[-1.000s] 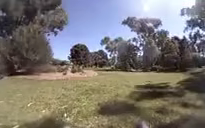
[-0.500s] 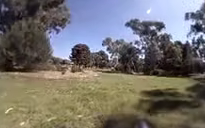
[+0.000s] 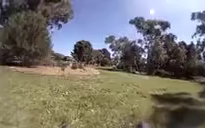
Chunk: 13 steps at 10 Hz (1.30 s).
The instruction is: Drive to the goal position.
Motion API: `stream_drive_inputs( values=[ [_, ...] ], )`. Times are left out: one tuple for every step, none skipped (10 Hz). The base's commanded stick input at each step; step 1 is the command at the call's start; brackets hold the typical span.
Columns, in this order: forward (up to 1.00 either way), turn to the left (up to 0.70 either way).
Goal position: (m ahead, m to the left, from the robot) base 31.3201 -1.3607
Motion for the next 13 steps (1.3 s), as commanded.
stream_drive_inputs(
  values=[
    [1.00, 0.00],
    [1.00, 0.00],
    [1.00, 0.00],
    [1.00, 0.00],
    [1.00, 0.00],
    [1.00, 0.00],
    [1.00, -0.27],
    [1.00, -0.27],
    [1.00, -0.23],
    [1.00, -0.08],
    [1.00, 0.00],
    [1.00, 0.00],
    [1.00, -0.27]
  ],
)
